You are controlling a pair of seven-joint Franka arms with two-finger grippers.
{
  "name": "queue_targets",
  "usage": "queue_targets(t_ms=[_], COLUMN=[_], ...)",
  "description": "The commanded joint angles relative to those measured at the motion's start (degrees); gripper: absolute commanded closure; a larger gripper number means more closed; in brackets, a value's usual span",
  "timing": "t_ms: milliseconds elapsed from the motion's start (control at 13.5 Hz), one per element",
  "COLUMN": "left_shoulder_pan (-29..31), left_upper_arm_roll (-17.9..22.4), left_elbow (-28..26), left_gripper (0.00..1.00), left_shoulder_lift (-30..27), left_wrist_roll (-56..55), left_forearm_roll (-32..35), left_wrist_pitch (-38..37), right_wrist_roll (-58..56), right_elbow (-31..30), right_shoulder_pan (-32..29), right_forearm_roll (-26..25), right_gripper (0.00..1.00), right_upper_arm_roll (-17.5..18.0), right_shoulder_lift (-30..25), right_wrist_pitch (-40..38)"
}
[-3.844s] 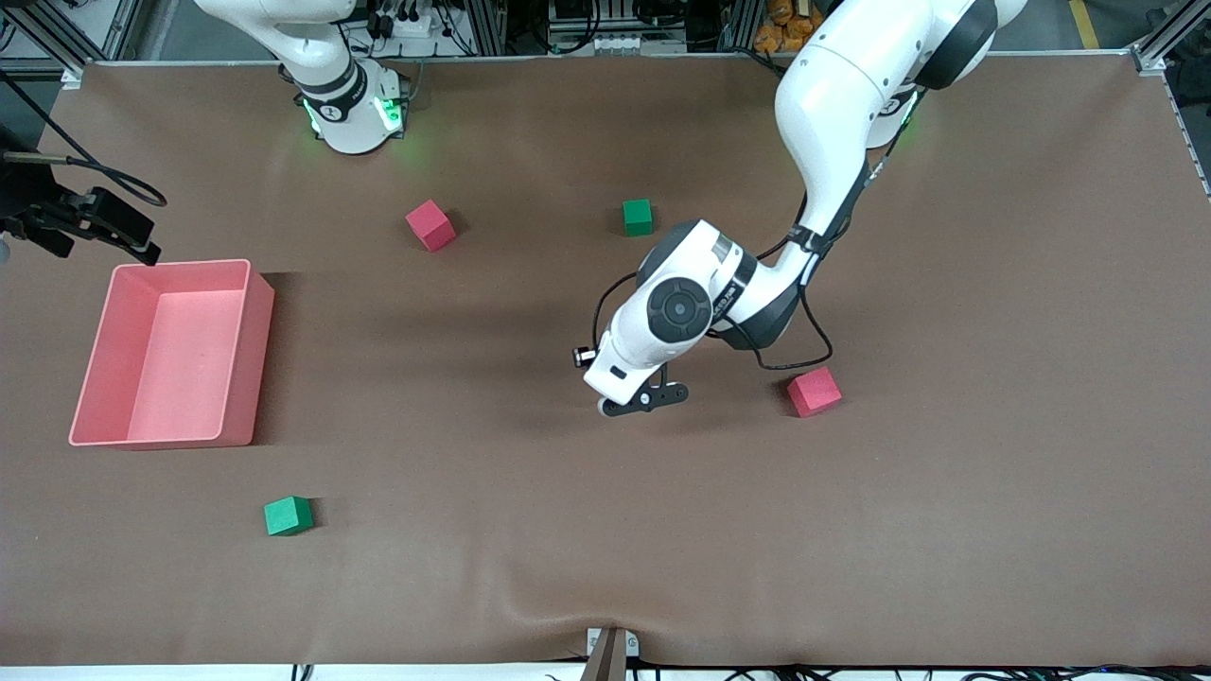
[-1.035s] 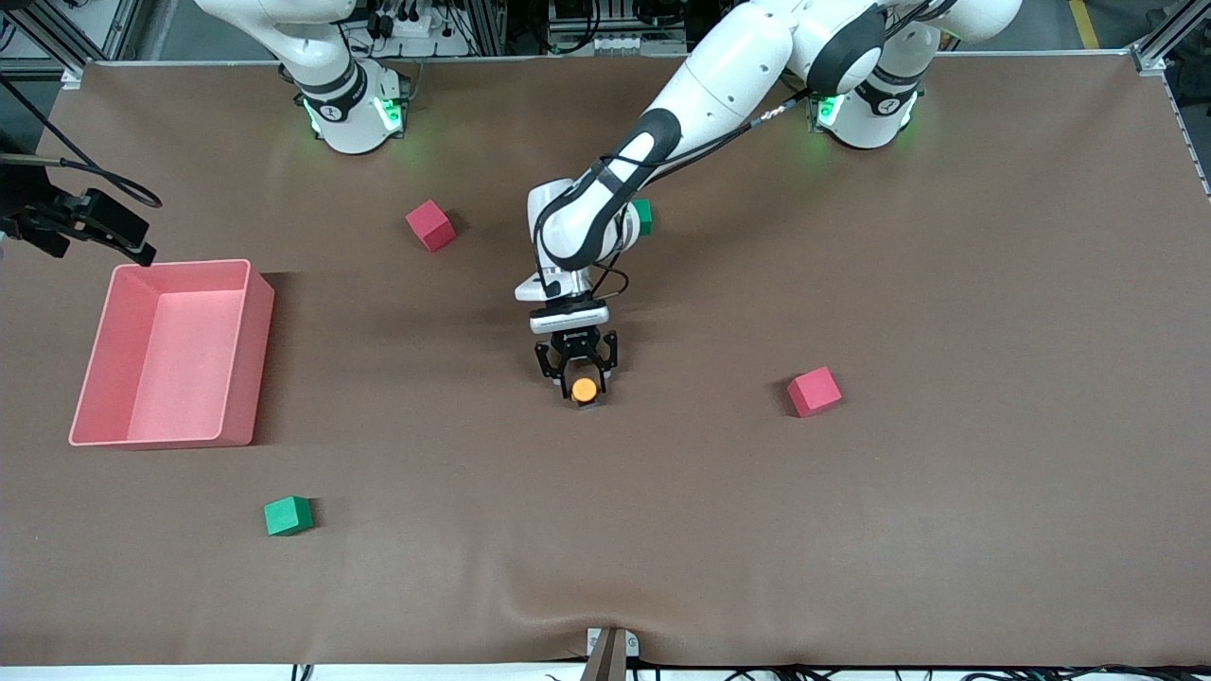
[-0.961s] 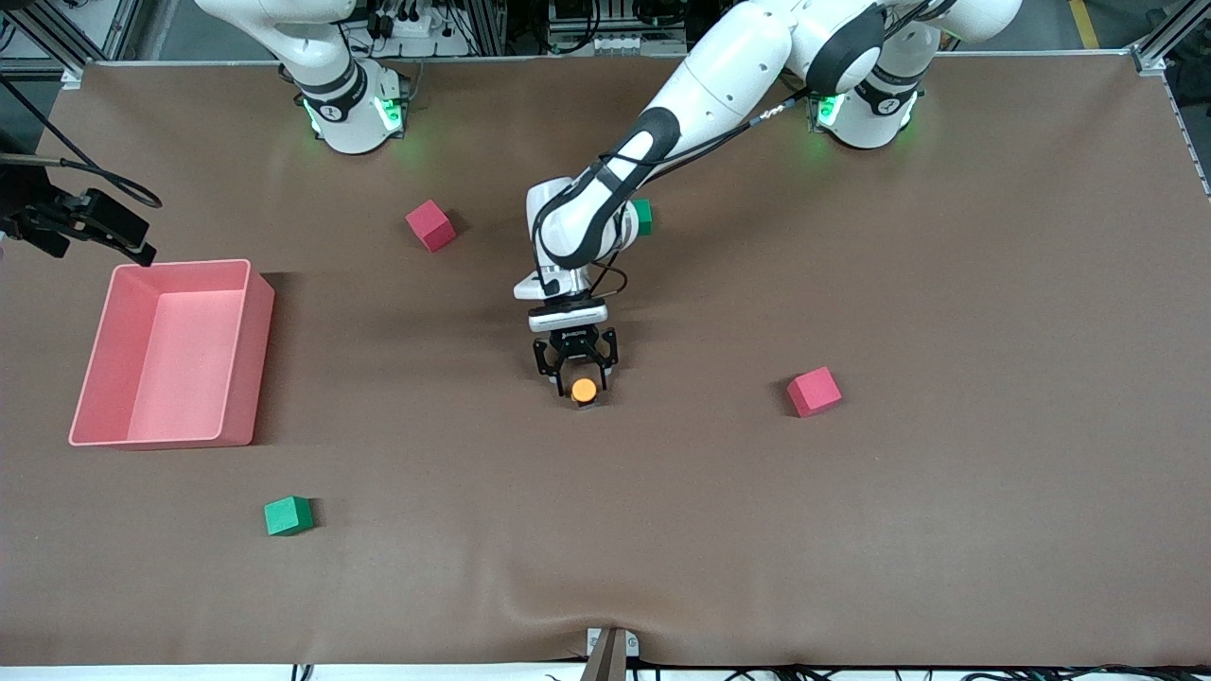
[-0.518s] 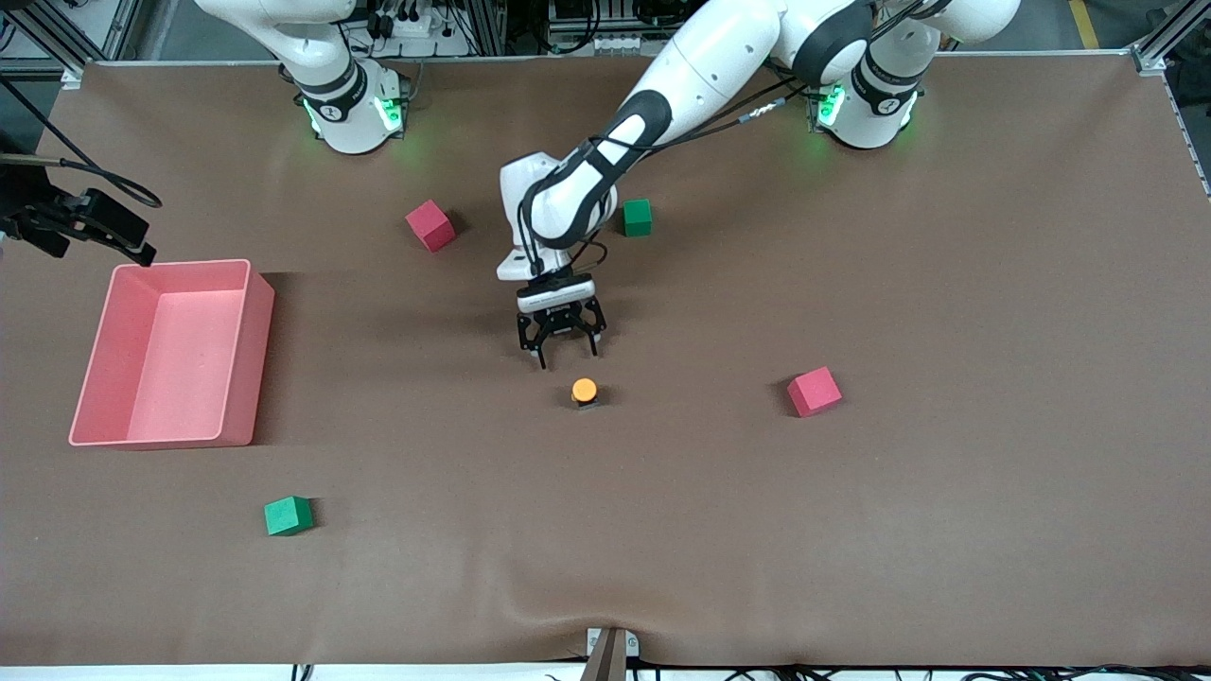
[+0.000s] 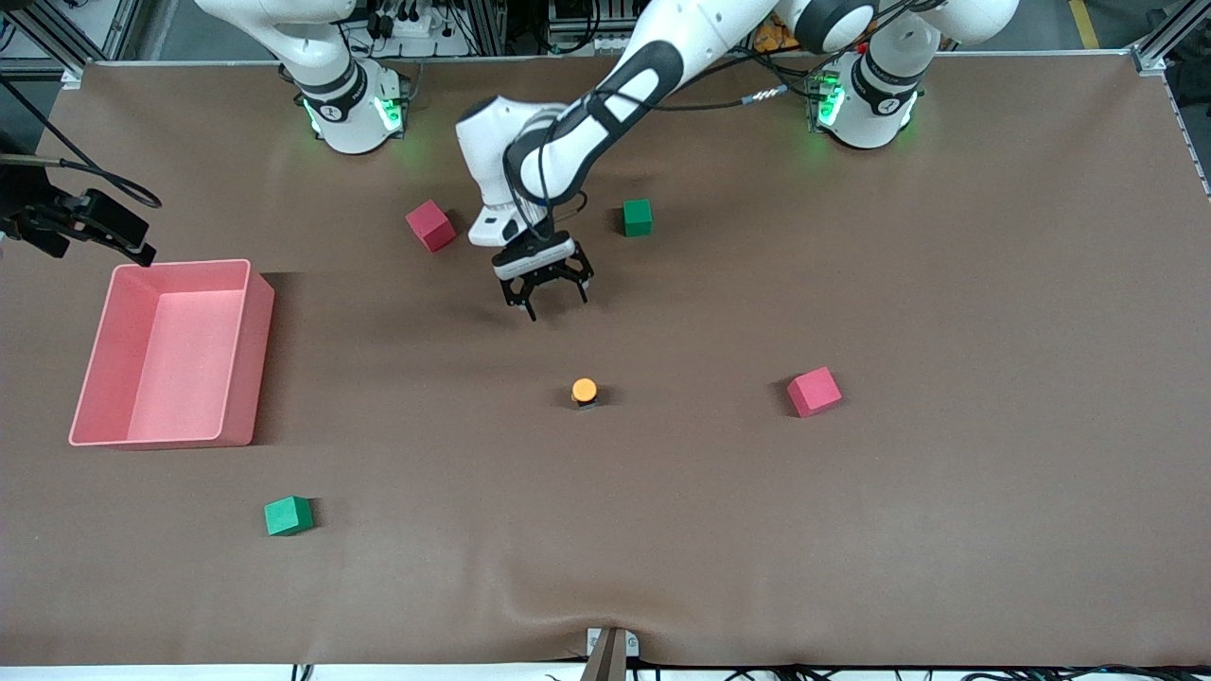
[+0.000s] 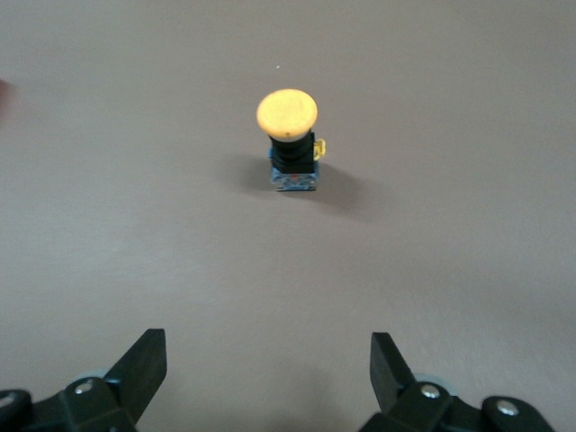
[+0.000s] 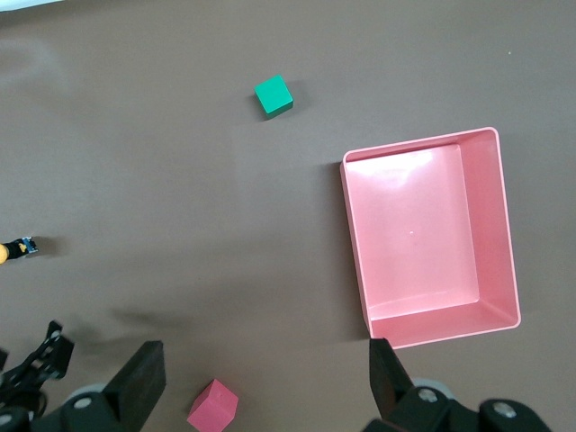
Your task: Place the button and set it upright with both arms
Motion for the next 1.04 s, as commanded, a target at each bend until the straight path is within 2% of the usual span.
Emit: queue_targets(t_ms=[0,148,296,444,591,739,961], left_shoulder_pan=[2.2,6.0,8.9,14.4,20.9,27.8,36.9], left_upper_arm_roll=[0.1,0.1,0.2,0.2,0.1,0.1,-0.4], left_elbow=[-1.6,-1.7,-1.7,-1.7,-1.7,-1.7,-2.0], left_gripper=[0.00,0.00,0.00,0.00,0.00,0.00,0.00], left_shoulder_lift=[-8.8,-14.9,-20.1,-25.7,-30.4,-33.8,-36.0], left_wrist_roll=[10.8,17.2,28.0,40.4,49.4,52.0,55.9], left_forearm_roll=[-9.8,-14.6,-16.5,-19.0,-24.3,-31.6,-34.8], left_wrist_pitch=[-2.8,-5.3,-13.9,-19.8,-21.9,-23.3,-26.9], right_wrist_roll=[-0.4,-0.3,-0.3,-0.3,-0.3,-0.2,-0.2], right_elbow=[1.0,1.0,1.0,1.0,1.0,1.0,1.0], right_shoulder_pan=[-1.2,-1.2,-1.2,-1.3,-1.3,-1.3,-1.4], right_forearm_roll=[-0.2,-0.2,-0.2,-0.2,-0.2,-0.2,-0.2], right_gripper=[0.00,0.00,0.00,0.00,0.00,0.00,0.00], right_upper_arm_roll=[0.9,0.9,0.9,0.9,0.9,0.9,0.9], right_shoulder_lift=[0.5,0.5,0.5,0.5,0.5,0.5,0.5], right_wrist_pitch=[-0.8,-0.8,-0.9,-0.9,-0.9,-0.9,-0.9])
